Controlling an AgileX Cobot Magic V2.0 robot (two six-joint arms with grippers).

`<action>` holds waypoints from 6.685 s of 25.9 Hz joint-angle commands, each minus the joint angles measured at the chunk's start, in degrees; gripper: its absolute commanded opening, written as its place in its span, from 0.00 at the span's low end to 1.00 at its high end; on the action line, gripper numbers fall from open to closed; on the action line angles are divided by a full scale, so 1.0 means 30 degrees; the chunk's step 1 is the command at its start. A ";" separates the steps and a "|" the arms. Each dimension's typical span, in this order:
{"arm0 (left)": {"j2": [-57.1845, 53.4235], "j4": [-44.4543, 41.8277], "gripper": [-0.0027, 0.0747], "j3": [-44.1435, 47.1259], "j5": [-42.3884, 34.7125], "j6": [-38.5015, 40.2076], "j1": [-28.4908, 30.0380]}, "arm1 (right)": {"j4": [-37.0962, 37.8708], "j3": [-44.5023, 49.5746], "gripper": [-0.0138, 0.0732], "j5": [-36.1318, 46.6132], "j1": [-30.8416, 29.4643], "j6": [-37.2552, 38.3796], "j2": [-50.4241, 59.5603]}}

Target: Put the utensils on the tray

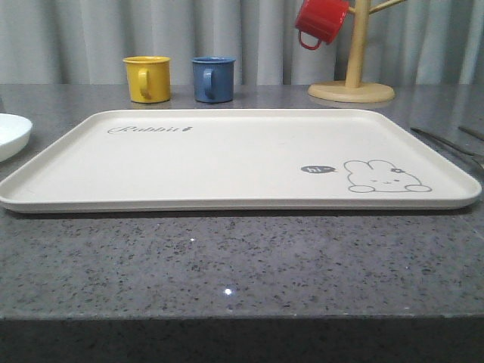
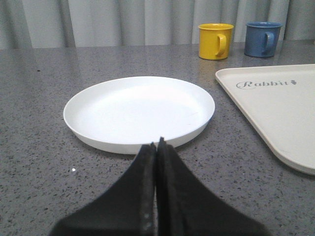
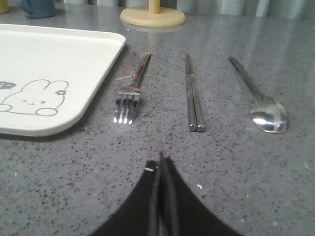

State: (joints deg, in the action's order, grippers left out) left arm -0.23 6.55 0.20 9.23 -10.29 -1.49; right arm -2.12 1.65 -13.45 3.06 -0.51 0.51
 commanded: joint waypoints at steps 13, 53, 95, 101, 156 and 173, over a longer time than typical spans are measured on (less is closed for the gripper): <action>-0.0447 0.0171 0.01 0.0024 -0.1575 0.0206 0.0027 | 0.0025 -0.0278 0.08 0.1745 -0.0064 -0.0086 0.0379; 0.7060 -0.2183 0.14 -0.9147 0.0444 0.0206 0.0027 | -0.0311 -1.0008 0.16 -0.1701 -0.0064 -0.0086 -0.6410; 2.4008 -0.2290 0.70 -1.9680 1.4080 -0.3323 -0.3461 | -0.0311 -0.9984 0.88 -0.1762 -0.0064 -0.0086 -0.6410; 2.6955 -0.2854 0.63 -2.0969 1.4357 -0.3323 -0.3461 | -0.0311 -0.9984 0.88 -0.1762 -0.0064 -0.0086 -0.6410; 3.2251 -0.3418 0.01 -2.8509 1.6625 -0.2923 -1.4138 | -0.0311 -0.9984 0.88 -0.1762 -0.0064 -0.0086 -0.6410; 3.2662 -0.3035 0.51 -3.0741 2.1086 -0.2749 -1.4065 | -0.0311 -0.9984 0.88 -0.1762 -0.0064 -0.0086 -0.6410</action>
State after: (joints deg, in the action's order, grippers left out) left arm 100.79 -3.07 -88.62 69.84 -19.29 -43.40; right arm -3.15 -26.14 -22.88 3.06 -0.51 -17.80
